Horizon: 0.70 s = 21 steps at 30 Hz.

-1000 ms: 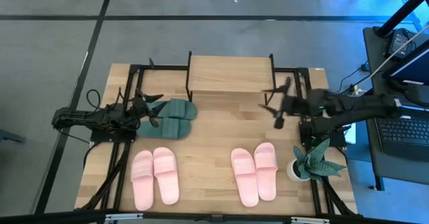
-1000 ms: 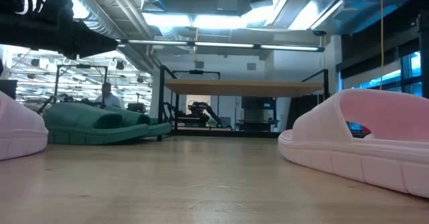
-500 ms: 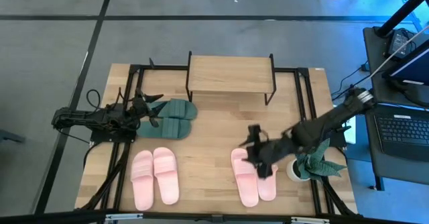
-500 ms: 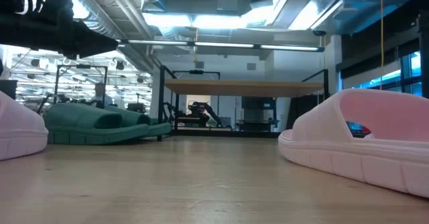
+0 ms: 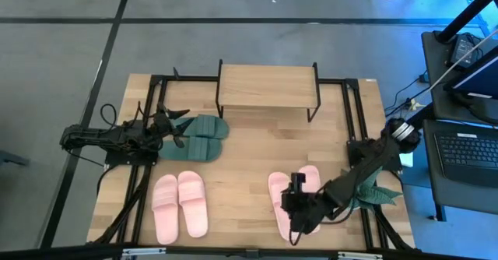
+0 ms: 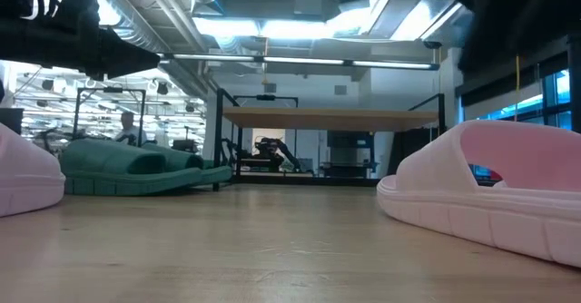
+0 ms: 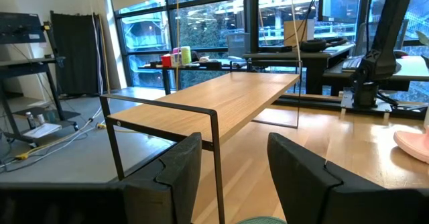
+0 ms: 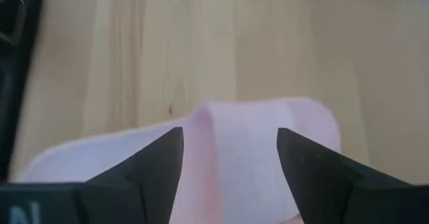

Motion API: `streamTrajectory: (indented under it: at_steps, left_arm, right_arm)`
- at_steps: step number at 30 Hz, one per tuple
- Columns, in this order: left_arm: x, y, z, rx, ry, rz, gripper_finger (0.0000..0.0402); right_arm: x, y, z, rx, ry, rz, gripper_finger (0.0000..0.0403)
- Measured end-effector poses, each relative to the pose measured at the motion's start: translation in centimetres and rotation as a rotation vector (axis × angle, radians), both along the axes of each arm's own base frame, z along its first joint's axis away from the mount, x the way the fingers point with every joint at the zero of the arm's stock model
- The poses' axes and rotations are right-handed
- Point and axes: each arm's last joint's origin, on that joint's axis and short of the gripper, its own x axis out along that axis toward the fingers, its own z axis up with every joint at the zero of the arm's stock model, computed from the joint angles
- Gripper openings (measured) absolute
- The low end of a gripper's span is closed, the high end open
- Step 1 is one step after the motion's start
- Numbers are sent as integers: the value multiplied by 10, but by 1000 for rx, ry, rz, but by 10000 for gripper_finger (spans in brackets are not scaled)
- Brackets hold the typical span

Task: Pick and place slides into the shelf
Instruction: Put the pink slipper on the shelf

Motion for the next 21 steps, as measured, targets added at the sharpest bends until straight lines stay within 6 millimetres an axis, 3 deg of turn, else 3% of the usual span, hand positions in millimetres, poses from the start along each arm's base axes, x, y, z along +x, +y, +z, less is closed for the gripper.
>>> streamTrajectory:
  at_steps: [8,14,21]
  left_arm:
    - [0,0,0,0,0,0,164]
    - [0,0,0,0,0,0,164]
    - [0,0,0,0,0,0,164]
  right_arm:
    - [-2,-1,-33,-137,146,-3,241]
    - [-2,-2,-40,-204,144,-23,236]
    - [-2,-3,-40,-209,136,-45,153]
